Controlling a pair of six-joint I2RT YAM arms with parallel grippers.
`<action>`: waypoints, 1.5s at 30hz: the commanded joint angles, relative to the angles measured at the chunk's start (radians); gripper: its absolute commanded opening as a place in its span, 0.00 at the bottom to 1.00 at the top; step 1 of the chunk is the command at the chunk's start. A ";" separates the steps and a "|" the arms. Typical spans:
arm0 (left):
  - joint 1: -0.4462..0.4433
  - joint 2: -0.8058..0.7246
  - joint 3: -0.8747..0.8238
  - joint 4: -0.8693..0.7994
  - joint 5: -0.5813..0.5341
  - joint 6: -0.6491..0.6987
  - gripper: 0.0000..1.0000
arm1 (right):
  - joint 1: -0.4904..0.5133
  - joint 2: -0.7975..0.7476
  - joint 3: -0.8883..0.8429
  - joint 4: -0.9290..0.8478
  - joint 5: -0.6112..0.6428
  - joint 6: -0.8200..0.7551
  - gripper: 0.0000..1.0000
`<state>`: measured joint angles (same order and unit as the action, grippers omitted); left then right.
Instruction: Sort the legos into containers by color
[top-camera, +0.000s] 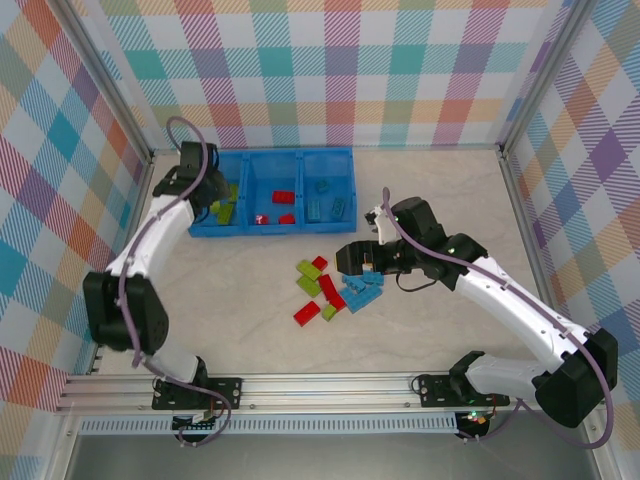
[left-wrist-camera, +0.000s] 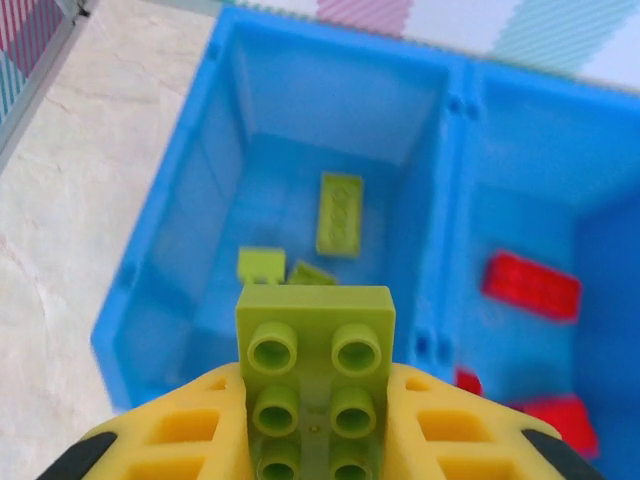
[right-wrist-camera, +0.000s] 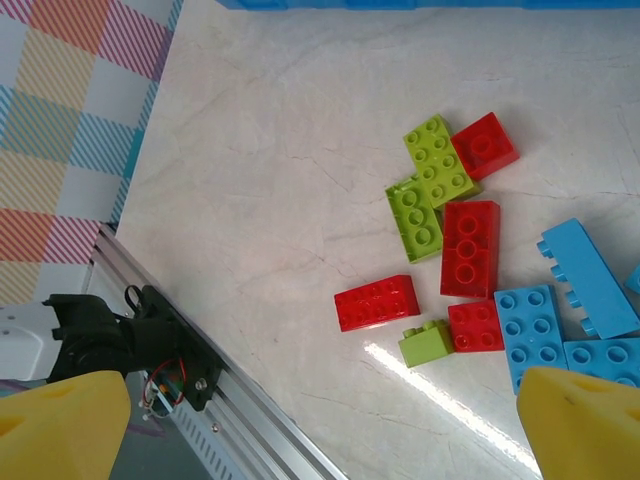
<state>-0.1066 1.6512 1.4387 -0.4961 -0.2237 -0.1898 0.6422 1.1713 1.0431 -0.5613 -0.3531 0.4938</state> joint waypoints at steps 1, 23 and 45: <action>0.036 0.144 0.116 -0.017 0.019 0.003 0.30 | 0.001 -0.027 0.007 0.010 -0.006 0.021 1.00; -0.042 -0.258 -0.042 0.047 0.298 -0.063 0.66 | 0.077 0.179 0.067 -0.032 0.159 -0.032 1.00; -0.420 -1.078 -0.713 -0.031 0.653 0.826 1.00 | 0.158 0.755 0.431 -0.059 0.484 0.528 0.91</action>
<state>-0.5167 0.5838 0.7574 -0.6441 0.3782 0.5804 0.7876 1.8923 1.3899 -0.5426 0.0429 0.8959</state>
